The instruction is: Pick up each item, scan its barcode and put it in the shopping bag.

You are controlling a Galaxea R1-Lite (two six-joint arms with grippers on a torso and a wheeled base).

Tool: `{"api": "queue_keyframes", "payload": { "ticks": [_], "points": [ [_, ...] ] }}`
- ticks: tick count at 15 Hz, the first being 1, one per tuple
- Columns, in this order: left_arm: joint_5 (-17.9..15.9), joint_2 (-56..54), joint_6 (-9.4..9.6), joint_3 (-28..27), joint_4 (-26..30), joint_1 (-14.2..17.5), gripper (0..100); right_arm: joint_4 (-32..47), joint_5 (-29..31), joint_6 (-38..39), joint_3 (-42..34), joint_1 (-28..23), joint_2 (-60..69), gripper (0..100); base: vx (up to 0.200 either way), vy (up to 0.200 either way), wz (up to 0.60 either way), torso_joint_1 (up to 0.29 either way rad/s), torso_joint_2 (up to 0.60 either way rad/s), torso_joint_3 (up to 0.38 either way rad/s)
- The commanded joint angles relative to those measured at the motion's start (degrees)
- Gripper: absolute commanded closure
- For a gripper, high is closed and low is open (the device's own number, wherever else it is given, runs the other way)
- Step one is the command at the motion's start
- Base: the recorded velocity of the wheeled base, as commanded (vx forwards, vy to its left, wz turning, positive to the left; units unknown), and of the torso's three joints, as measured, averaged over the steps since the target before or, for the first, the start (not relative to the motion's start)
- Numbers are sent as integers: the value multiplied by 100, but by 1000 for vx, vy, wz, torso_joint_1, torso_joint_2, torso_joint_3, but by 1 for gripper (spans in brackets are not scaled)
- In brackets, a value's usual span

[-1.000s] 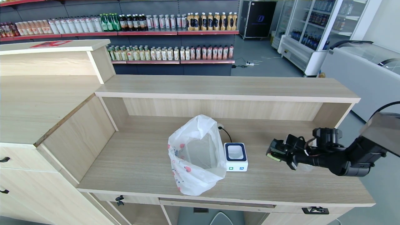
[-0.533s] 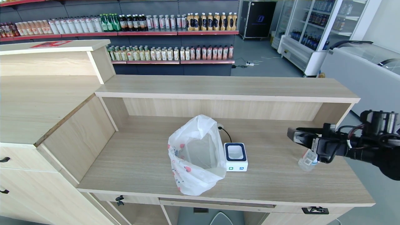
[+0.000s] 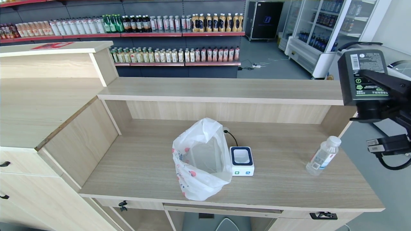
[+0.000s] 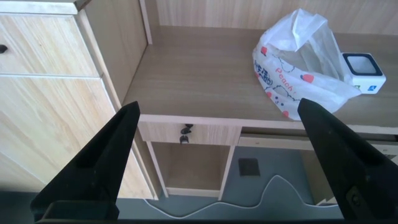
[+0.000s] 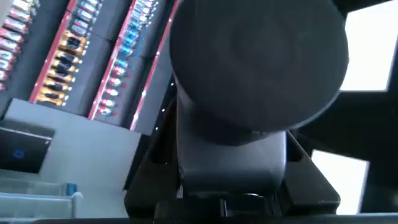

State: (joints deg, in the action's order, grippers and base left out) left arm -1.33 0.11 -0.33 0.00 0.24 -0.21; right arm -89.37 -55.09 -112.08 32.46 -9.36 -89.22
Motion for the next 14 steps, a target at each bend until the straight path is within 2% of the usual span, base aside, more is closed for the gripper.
{"api": "queue_keyframes", "payload": {
  "ticks": [1, 4, 6, 7, 10, 14],
  "points": [
    [1, -2, -2, 0, 2, 3, 0, -63, -125, -279, -170, 901, 309, 100, 0, 0, 0, 0, 0, 0],
    [1, -2, -2, 0, 2, -6, 0, -63, -169, -561, -267, 1833, 590, 100, 0, 0, 0, 0, 0, 0],
    [1, -2, -2, 0, 2, 3, 0, -63, -134, -1062, -715, 2501, 977, 100, 0, 0, 0, 0, 0, 0],
    [1, -2, -2, 0, 2, 3, 0, -63, -134, -1228, -961, 2676, 1197, 100, 0, 0, 0, 0, 0, 0],
    [1, -2, -2, 0, 2, 3, 0, 280, -195, -1475, -1190, 2676, 1610, 100, 0, 0, 0, 0, 0, 0],
    [1, -2, -2, 0, -7, -6, 0, 1958, -309, -1958, -1242, 2870, 2049, 100, 0, 0, 0, 0, 0, 0]
  ]
}}
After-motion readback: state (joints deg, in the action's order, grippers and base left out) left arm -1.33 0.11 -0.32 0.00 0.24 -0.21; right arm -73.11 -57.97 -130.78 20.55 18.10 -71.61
